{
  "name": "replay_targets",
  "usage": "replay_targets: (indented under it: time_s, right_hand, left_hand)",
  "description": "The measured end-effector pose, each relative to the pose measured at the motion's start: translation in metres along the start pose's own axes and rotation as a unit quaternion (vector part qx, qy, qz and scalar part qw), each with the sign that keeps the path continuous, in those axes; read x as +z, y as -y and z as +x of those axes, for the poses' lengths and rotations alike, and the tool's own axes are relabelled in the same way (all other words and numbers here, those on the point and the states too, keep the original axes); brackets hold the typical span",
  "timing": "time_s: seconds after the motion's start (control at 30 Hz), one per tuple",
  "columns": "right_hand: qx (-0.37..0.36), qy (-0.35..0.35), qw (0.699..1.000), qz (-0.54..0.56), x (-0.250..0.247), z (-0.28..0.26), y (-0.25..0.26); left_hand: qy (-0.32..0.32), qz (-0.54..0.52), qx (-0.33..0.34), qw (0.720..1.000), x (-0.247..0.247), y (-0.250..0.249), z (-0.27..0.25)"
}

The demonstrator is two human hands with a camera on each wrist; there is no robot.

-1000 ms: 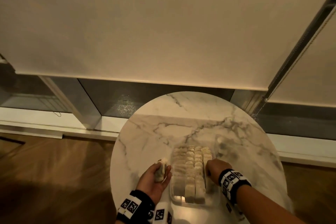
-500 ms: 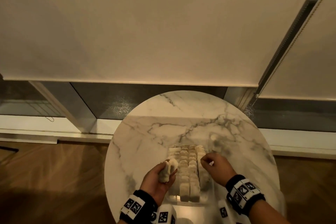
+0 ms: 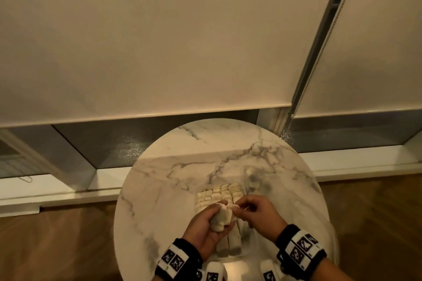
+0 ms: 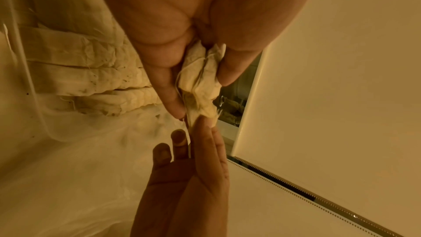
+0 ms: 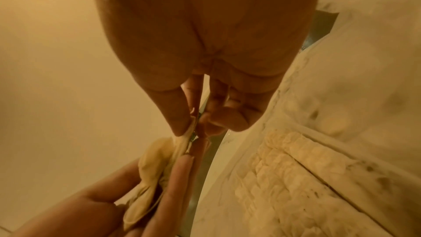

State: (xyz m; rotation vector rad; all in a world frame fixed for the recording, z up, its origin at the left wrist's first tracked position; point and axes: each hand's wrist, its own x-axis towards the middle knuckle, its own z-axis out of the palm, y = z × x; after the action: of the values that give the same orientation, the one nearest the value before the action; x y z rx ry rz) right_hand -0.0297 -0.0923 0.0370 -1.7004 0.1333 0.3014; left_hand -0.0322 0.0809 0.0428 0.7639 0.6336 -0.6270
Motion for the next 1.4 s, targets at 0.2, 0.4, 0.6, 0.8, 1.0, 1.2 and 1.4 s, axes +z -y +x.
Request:
replay_targets:
  time_s: [0.2, 0.4, 0.6, 0.8, 1.0, 1.2, 1.4]
  right_hand:
    - [0.026, -0.003, 1.0, -0.004, -0.001, -0.004, 0.005]
    - [0.051, -0.042, 0.998, 0.019, -0.001, -0.003, 0.012]
    - [0.071, -0.071, 0.994, 0.035, -0.005, 0.0, 0.009]
    - [0.074, -0.1, 0.992, -0.015, -0.005, -0.002, 0.007]
    - [0.054, -0.172, 0.961, -0.209, -0.007, 0.003, -0.016]
    - [0.168, 0.005, 0.887, -0.431, -0.005, 0.006, -0.044]
    - [0.177, 0.057, 0.816, -0.547, 0.007, 0.018, -0.051]
  left_hand:
    - [0.003, 0.006, -0.01, 1.0, -0.005, -0.006, -0.003]
    - [-0.033, 0.02, 0.006, 0.999, -0.021, -0.016, -0.001]
    - [-0.039, -0.01, 0.023, 0.999, -0.039, -0.025, 0.001]
    - [-0.044, 0.005, 0.01, 0.999, -0.053, -0.033, 0.001]
    - [-0.06, 0.024, -0.006, 0.998, -0.066, -0.039, 0.009]
    - [-0.094, 0.034, -0.043, 0.994, -0.083, -0.041, 0.014]
    - [-0.098, 0.049, -0.039, 0.993, -0.091, -0.046, 0.012]
